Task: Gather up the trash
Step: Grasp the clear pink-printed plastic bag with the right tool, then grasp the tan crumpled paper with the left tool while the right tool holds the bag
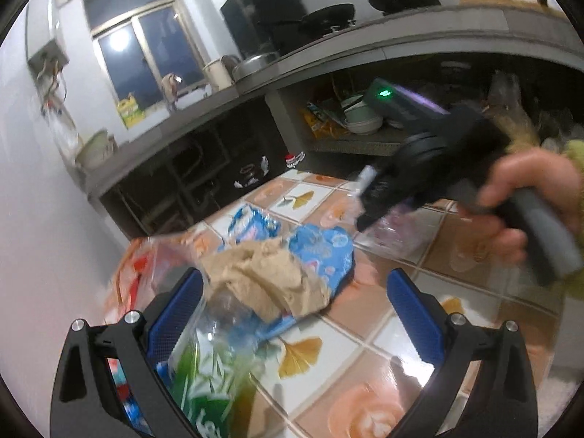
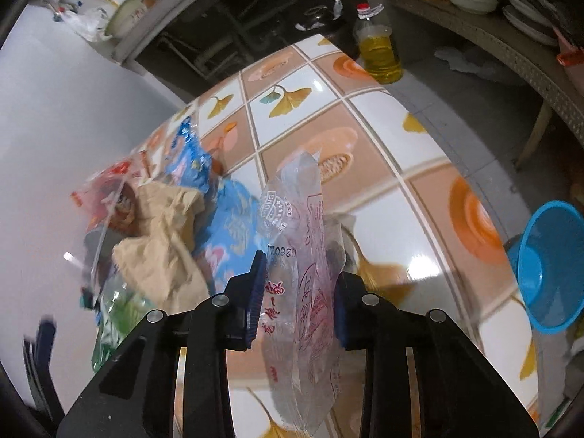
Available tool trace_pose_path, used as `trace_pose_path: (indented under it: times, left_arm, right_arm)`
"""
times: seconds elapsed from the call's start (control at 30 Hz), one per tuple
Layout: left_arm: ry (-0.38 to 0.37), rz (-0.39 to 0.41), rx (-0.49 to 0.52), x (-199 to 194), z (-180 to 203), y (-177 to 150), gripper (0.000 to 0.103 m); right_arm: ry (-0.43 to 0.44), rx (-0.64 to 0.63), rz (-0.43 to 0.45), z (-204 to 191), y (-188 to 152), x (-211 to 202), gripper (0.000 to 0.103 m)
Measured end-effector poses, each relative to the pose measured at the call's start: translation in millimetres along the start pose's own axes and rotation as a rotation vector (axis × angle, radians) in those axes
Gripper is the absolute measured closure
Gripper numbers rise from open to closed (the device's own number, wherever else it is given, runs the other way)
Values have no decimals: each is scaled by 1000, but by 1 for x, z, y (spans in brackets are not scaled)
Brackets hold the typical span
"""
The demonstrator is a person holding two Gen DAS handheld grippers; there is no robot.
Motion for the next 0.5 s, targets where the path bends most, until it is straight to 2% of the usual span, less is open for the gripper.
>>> trace_pose_path:
  times: [0.07, 0.17, 0.23, 0.5]
  left_arm:
    - [35, -11, 44, 10, 3, 6, 4]
    - [82, -69, 118, 34, 7, 12, 4]
    - [87, -123, 145, 53, 7, 16, 4]
    - [125, -320, 220, 120, 4, 33, 16]
  right_arm:
    - [15, -11, -11, 1, -8, -1, 73]
    - [26, -22, -17, 2, -18, -3, 73]
    - [40, -22, -19, 3, -22, -3, 73]
    - [68, -53, -39, 1, -29, 6, 72]
Point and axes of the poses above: each gripper's, at about its wrist camera, not at the fingertips, and x roughly the way its jaws point, z to its right, y to its top, the point moved 7 cm from there along x, roughly the way its jaws point, and after that the axes turned 12 degrees about -z, right-handed, at the moved point
